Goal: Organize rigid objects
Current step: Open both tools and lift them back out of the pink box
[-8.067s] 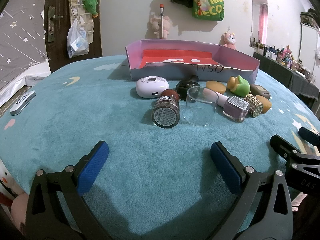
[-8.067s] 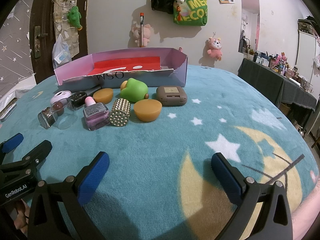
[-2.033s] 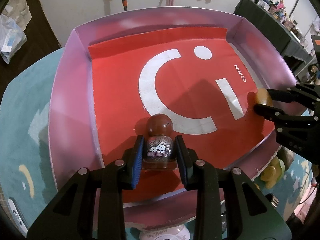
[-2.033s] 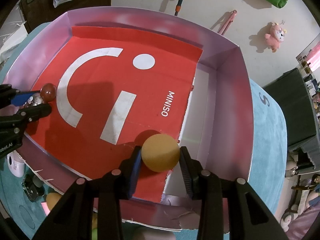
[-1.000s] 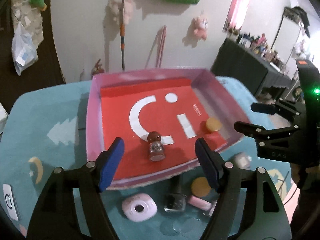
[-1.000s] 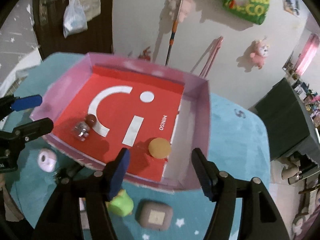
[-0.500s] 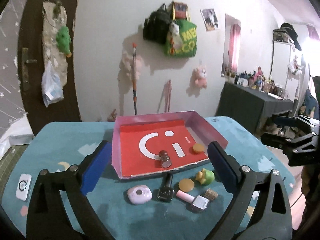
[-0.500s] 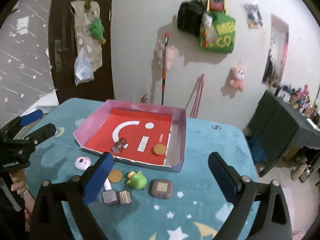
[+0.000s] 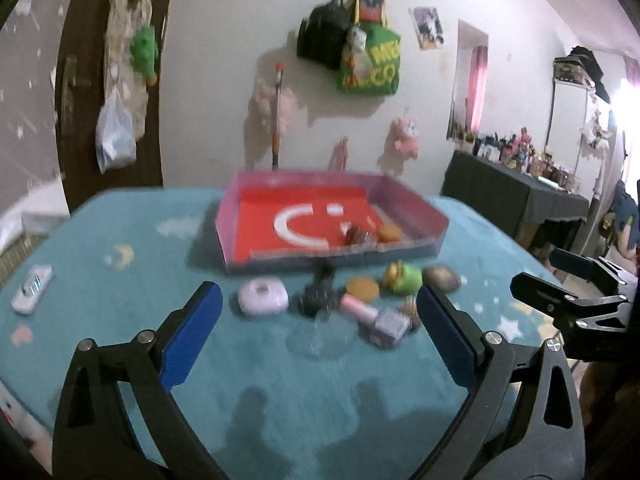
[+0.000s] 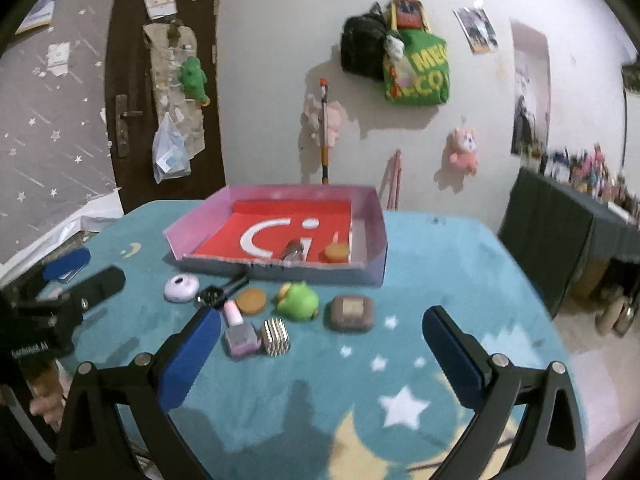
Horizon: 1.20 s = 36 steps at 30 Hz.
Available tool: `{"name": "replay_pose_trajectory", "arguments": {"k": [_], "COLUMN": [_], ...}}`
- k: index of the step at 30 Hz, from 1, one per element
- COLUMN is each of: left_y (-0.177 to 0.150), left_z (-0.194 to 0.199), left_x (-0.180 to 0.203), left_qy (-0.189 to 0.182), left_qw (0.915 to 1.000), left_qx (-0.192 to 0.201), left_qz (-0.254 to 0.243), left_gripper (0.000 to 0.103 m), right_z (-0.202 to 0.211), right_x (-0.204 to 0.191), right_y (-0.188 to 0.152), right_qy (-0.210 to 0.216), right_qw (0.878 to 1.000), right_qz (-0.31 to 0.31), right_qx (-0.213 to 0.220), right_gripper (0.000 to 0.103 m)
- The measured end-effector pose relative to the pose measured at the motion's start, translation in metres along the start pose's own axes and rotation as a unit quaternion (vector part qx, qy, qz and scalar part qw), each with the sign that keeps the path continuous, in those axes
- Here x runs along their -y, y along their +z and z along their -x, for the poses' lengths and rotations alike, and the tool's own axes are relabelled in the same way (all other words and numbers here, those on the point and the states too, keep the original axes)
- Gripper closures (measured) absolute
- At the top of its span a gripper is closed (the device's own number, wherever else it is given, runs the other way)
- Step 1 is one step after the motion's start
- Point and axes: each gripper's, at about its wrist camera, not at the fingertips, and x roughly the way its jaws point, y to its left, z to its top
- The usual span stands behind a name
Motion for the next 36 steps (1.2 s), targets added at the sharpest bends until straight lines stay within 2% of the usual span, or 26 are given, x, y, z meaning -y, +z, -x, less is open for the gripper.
{"name": "replay_pose_trajectory", "arguments": {"k": [4, 11, 26, 36], "left_y": [-0.021, -0.037, -0.035, -0.033], "left_z": [-0.022, -0.041, -0.051, -0.073], "left_x": [-0.001, 0.000, -0.002, -0.009], "left_qy": [-0.001, -0.001, 0.007, 0.019], "left_qw": [0.9991, 0.9973, 0.9957, 0.9898], "left_qx": [-0.042, -0.071, -0.090, -0.140], "left_qz": [0.008, 0.017, 0.019, 0.019], "left_gripper": [0.004, 0.004, 0.004, 0.005], "right_z": [-0.014, -0.032, -0.046, -0.059], "right_x": [-0.005, -0.010, -0.004, -0.005], "right_y": [-0.020, -0.038, -0.044, -0.042], "right_qy": [-0.006, -0.001, 0.007, 0.027], "right_qw": [1.000, 0.999, 0.998, 0.996], "right_qz": [-0.005, -0.001, -0.017, -0.013], "right_qx": [-0.014, -0.035, -0.054, -0.082], "right_gripper": [0.000, 0.000, 0.000, 0.000]}}
